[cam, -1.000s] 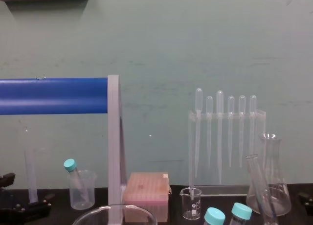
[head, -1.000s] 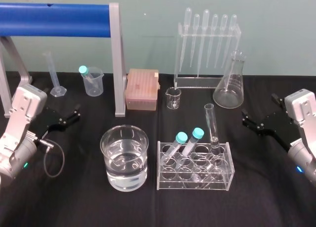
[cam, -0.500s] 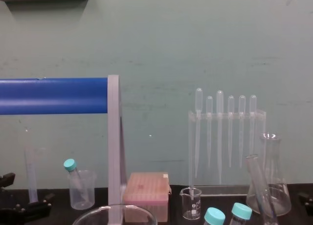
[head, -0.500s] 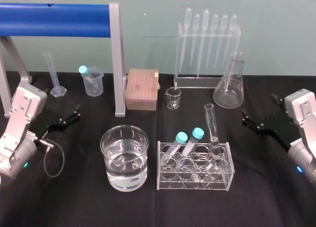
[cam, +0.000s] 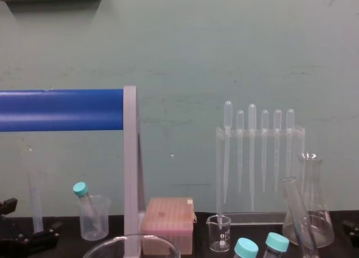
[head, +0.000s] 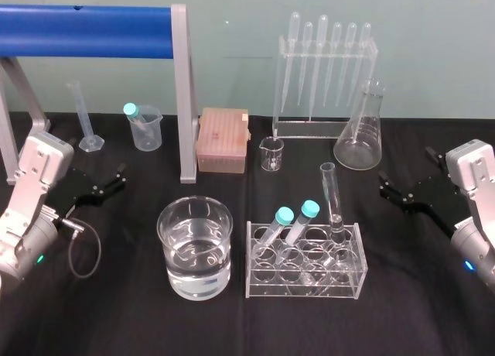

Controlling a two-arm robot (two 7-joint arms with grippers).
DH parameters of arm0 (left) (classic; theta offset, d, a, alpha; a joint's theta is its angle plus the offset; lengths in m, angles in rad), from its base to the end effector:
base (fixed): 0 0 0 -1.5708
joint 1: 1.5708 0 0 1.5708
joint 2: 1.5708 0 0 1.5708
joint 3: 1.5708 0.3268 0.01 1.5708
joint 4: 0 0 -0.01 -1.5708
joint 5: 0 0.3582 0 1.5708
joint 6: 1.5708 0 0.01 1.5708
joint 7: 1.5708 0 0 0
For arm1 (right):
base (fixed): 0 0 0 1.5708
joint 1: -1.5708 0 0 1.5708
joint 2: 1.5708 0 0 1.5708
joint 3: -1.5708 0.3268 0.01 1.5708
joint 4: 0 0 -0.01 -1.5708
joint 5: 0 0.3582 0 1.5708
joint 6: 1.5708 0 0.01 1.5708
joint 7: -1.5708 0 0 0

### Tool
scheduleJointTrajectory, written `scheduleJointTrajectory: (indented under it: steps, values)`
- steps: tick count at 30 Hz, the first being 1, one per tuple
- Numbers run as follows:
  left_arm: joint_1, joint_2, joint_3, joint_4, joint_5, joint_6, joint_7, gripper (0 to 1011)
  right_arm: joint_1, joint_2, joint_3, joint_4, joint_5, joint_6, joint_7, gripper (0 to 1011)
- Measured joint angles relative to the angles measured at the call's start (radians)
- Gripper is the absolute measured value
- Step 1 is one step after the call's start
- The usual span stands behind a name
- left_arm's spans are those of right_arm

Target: Hold the test tube with one hand and immerse one end into the beaker, then return it to the test tube rack.

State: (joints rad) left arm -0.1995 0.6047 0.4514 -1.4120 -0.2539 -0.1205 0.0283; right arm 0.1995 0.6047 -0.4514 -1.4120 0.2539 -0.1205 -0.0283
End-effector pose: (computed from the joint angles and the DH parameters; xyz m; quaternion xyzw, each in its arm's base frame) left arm 0.4108 0.0905 -0.3414 0.1415 -0.1325 0.5799 0.7913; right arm 0.4108 -0.0905 -0.3414 -0.1415 -0.1325 -0.5799 0.7913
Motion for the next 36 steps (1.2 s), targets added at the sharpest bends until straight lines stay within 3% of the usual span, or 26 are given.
scheduleJointTrajectory:
  steps: [4,9,15,19,27,32,36]
  values:
    - [0.000,0.000,0.000,0.000,0.000,0.000,0.000,1000,0.000,0.000,0.000,0.000,0.000,0.000,0.000,1004]
    - [0.000,0.000,0.000,0.000,0.000,0.000,0.000,1000,-0.008,-0.008,0.043,-0.013,0.051,-0.002,0.031,1004]
    - [0.000,0.000,0.000,0.000,0.000,0.000,0.000,1000,-0.041,-0.001,0.151,-0.093,0.258,-0.034,0.186,1004]
    - [0.000,0.000,0.000,0.000,0.000,0.000,0.000,1000,-0.056,0.013,0.194,-0.147,0.362,-0.043,0.299,1004]
    - [0.000,0.000,0.000,0.000,0.000,0.000,0.000,1000,-0.077,0.048,0.232,-0.234,0.519,-0.029,0.542,1004]
    - [0.000,0.000,0.000,0.000,0.000,0.000,0.000,1000,-0.078,0.060,0.227,-0.248,0.534,-0.016,0.619,1004]
    - [0.000,0.000,0.000,0.000,0.000,0.000,0.000,1000,-0.070,0.079,0.199,-0.248,0.526,0.005,0.682,1004]
